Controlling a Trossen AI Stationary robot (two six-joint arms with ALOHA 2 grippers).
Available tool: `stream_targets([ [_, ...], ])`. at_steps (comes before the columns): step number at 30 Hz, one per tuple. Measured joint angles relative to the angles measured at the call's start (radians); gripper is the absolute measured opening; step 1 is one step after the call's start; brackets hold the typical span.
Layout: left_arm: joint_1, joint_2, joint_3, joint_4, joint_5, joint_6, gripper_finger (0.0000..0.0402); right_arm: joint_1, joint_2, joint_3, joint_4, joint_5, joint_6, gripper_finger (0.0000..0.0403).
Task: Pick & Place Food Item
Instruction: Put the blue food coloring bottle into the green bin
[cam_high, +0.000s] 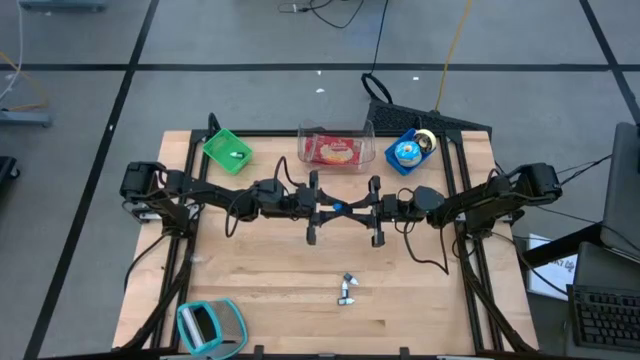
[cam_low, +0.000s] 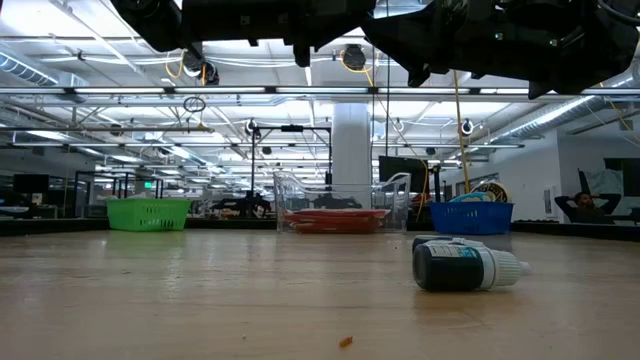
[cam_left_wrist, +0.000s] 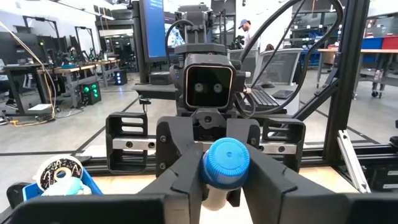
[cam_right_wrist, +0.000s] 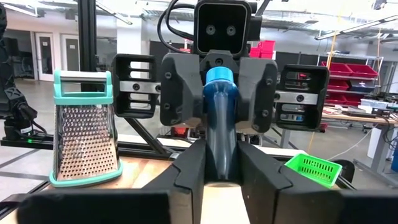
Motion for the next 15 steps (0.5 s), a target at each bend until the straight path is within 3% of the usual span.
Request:
stream_targets([
  [9,0.0,0.0,0.0,0.0,0.0,-0.002,0.0081,0.0,0.0,0.0,0.0,0.0,0.0,0.0074],
  [15,0.0,-0.009,-0.001,-0.003,-0.001,-0.003,0.0079,0.0,0.0,0.0,-0.018,-0.001,0.027,0.0119],
])
